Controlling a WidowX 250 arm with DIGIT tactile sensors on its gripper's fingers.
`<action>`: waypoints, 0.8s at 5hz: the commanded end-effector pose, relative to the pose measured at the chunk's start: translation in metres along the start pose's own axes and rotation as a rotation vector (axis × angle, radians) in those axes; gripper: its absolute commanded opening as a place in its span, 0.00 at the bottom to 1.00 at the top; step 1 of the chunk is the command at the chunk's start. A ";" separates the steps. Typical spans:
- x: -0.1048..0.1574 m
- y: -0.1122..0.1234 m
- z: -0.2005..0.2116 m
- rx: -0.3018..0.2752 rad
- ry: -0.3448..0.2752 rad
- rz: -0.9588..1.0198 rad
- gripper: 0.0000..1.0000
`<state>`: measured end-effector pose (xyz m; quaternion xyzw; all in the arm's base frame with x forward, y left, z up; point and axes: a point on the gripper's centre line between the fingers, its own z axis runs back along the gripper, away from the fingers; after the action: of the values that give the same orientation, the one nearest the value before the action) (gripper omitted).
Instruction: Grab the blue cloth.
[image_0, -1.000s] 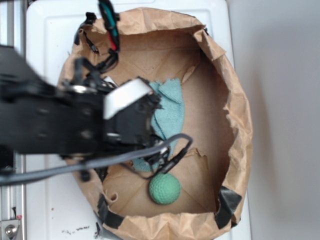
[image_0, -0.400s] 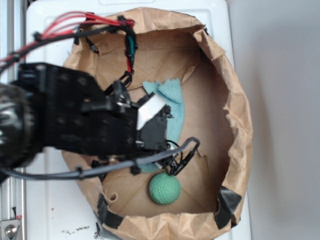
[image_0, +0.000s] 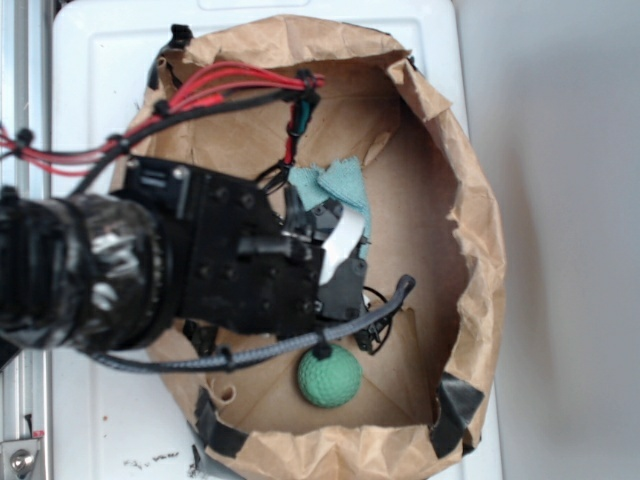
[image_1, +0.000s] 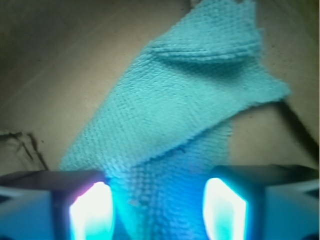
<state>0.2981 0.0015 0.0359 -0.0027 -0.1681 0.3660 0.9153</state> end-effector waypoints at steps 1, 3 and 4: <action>0.009 -0.003 0.019 -0.054 -0.051 0.008 0.00; 0.021 -0.002 0.049 -0.078 -0.035 -0.028 0.00; 0.035 0.001 0.079 -0.108 -0.002 -0.062 0.00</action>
<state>0.2902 0.0082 0.0961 -0.0377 -0.1525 0.3231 0.9332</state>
